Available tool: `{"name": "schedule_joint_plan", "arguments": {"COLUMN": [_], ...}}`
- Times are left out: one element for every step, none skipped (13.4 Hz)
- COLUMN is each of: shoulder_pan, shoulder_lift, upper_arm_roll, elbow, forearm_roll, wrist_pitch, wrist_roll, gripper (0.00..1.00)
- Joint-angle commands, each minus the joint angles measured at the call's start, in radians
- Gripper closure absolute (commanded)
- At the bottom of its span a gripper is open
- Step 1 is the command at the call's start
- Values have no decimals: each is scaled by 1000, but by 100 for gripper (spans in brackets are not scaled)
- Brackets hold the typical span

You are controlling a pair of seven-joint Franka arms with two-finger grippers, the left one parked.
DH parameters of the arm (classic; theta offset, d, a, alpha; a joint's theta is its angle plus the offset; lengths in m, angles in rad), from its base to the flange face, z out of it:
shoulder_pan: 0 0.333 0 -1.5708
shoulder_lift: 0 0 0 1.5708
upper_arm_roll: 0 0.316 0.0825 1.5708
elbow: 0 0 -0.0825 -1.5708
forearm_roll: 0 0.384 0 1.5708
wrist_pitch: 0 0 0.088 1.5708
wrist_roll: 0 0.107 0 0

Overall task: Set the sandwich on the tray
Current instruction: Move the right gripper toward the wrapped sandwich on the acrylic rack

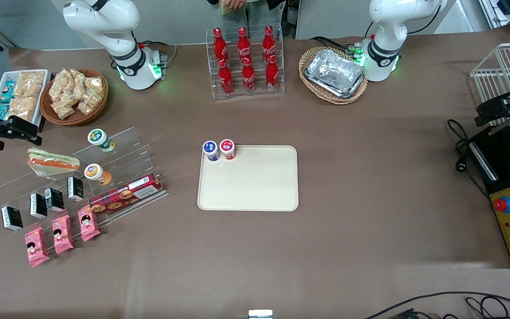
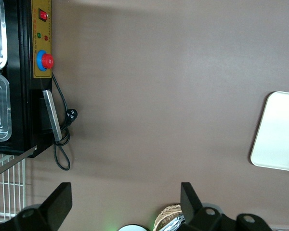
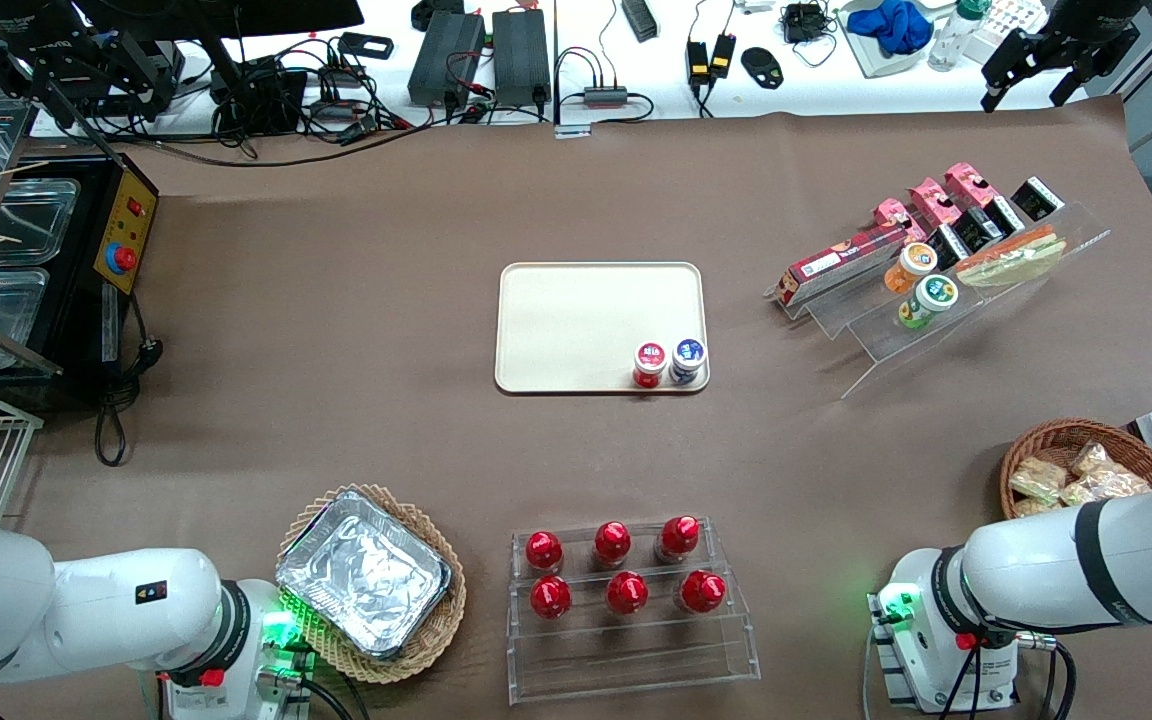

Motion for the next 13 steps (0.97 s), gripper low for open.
{"name": "schedule_joint_plan", "arguments": {"shoulder_pan": [-1,-1,-3,-3,-3,-3,-3,-10,-15,-15,-15,-15,-15], "shoulder_lift": [-1,-1,-1,-1,-1,-7,-7,-4,-1,-1,-3,-3,0], "upper_arm_roll": [4,4,4,4,4,4,4,1,-2,-11,-16,-16,-26], "elbow": [19,21,21,21,19,18,18,18,18,18,13,3,-16], "forearm_roll": [-12,-9,-10,-13,-39,-68,-78,-78,-76,-75,-75,-76,-85], "wrist_pitch": [-3,2,4,5,-7,-21,-21,-13,-13,-21,-26,-24,-10], "wrist_roll": [253,301,347,417,493,569,603,604,614,633,691,781,846], "gripper": [0,0,0,0,0,1,5,4,3,3,3,4,4]}}
